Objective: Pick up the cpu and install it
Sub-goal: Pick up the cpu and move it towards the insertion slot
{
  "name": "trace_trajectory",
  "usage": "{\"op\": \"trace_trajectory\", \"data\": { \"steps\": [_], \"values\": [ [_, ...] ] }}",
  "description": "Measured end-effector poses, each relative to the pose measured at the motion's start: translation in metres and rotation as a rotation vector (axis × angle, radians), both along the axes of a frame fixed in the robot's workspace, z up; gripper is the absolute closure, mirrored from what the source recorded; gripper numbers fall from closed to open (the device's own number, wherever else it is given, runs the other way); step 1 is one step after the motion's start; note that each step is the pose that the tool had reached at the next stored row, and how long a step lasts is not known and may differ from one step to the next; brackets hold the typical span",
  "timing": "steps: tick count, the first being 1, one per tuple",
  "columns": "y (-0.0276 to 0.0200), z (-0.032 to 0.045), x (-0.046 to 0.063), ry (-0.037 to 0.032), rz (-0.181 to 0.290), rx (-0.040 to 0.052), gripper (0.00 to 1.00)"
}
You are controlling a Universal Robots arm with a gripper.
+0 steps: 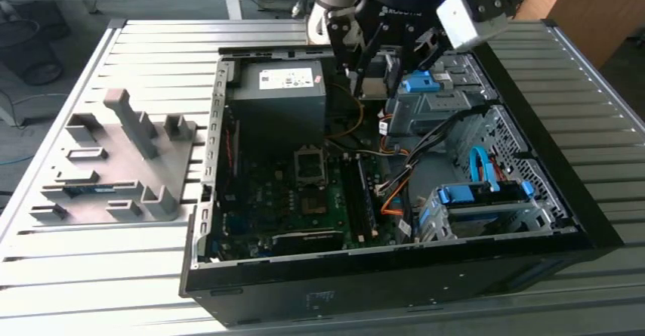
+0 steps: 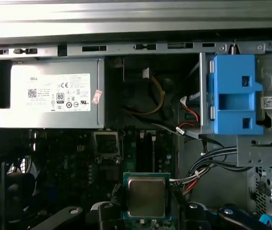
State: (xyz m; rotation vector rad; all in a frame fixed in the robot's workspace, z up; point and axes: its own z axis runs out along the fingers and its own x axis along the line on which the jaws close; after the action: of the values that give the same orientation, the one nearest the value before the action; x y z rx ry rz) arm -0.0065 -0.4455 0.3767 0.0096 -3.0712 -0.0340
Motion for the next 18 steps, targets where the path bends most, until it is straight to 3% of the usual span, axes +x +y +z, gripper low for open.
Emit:
{"op": "trace_trajectory", "data": {
  "steps": [7, 18],
  "values": [
    [0.0001, -0.0127, -0.012, 0.0, -0.001, -0.0001, 0.53],
    [0.0004, -0.0327, -0.014, 0.0, -0.002, 0.0, 0.53]
  ]
}}
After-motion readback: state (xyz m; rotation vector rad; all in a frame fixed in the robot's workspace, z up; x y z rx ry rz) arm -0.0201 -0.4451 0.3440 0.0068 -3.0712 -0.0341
